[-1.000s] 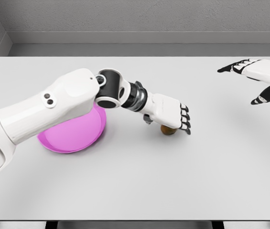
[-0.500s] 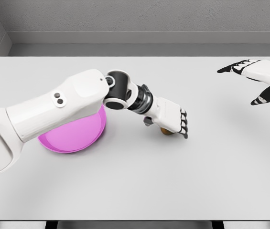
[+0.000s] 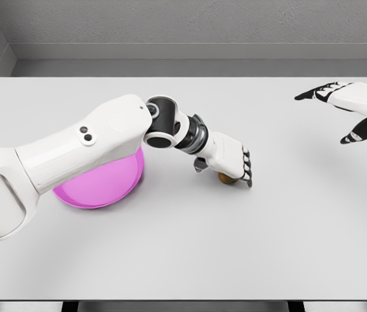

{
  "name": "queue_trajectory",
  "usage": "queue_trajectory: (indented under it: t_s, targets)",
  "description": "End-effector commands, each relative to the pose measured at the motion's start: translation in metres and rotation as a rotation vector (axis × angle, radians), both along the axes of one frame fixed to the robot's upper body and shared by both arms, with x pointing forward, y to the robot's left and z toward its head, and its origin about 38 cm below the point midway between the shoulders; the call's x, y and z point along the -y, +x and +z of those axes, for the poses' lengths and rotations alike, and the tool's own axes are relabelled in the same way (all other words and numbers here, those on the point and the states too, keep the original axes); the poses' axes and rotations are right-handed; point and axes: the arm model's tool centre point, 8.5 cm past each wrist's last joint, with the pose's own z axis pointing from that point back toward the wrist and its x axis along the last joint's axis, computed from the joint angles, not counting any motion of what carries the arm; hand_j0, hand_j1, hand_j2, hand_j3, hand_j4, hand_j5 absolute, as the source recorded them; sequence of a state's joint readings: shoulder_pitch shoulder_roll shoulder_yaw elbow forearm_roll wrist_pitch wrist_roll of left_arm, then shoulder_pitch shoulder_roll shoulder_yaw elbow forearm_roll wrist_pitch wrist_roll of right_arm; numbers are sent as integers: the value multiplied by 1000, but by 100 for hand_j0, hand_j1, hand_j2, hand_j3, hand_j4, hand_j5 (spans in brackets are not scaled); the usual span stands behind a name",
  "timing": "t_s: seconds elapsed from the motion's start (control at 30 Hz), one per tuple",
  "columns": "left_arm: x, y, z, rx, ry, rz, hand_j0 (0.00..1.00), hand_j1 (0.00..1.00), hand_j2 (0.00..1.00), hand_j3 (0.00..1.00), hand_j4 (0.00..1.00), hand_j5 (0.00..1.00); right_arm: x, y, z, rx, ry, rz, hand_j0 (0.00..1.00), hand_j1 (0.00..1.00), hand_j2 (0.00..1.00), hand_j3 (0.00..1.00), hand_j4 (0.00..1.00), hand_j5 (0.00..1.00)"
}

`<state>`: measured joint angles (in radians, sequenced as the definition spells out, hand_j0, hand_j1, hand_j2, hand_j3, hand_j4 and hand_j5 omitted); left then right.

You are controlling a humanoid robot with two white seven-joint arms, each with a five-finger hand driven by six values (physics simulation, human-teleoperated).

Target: Put the apple on the plate with both arms

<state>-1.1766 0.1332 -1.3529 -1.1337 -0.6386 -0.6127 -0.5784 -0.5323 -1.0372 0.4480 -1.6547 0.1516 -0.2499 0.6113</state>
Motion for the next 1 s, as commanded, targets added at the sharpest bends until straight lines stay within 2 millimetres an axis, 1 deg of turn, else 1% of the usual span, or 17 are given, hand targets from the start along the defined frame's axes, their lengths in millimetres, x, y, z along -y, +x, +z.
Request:
queue_trajectory:
  t_s: [0.0,0.03,0.07,0.1,0.13,0.27,0.3,0.43,0.47,0.63,0.7,0.73,0.77,0.83,0.9,0.97]
  targets:
    - [-1,2,0,-1,-2,9,95,95,95,95,95,95,0,0,0,-1,3,-1,100,100,100,100,100,100]
    - [0,2,0,0,-3,6,93,93,93,93,93,93,0,0,1,1,2,-1,100,100,100,100,100,100]
    - [-1,2,0,1,-1,9,86,86,86,86,86,86,0,0,1,1,2,-1,100,100,100,100,100,100]
    - [-1,2,-1,1,-1,8,71,71,71,71,71,71,0,0,0,-1,2,-1,100,100,100,100,100,100]
    - [-1,2,-1,2,2,8,64,64,64,64,64,64,0,0,0,0,1,-1,100,100,100,100,100,100]
    - [0,1,-3,-2,0,7,55,55,55,55,55,55,0,0,0,-2,1,0,100,100,100,100,100,100]
    - [-1,1,-3,-4,0,7,50,50,50,50,50,50,0,0,0,-2,1,-1,100,100,100,100,100,100]
    - [-1,0,-4,-4,2,6,43,43,43,43,43,43,0,0,0,-2,1,0,100,100,100,100,100,100]
    - [-1,0,-4,-4,2,6,38,38,38,38,38,38,0,0,-1,-3,1,1,100,100,100,100,100,100]
    - [-2,1,-4,-5,1,8,25,25,25,25,25,25,0,0,-1,-3,1,1,100,100,100,100,100,100]
    - [-4,2,-3,-7,-4,15,17,17,17,17,17,17,0,0,-1,-3,1,1,100,100,100,100,100,100]
    - [-4,2,-1,-9,-9,16,15,15,15,15,15,15,0,0,-1,-3,1,1,100,100,100,100,100,100]
    - [-5,3,0,-9,-12,17,10,10,10,10,10,10,0,0,-1,-4,2,0,100,100,100,100,100,100]
    - [-4,3,4,-23,-35,21,4,4,4,4,4,4,-1,0,-1,-4,3,1,100,100,100,100,100,100]
    - [-13,7,10,-54,-71,50,3,3,3,3,3,3,-1,0,-1,-4,3,1,100,100,100,100,100,100]
    - [-24,16,22,-65,-123,90,3,3,3,3,3,3,-1,0,-1,-4,3,1,100,100,100,100,100,100]
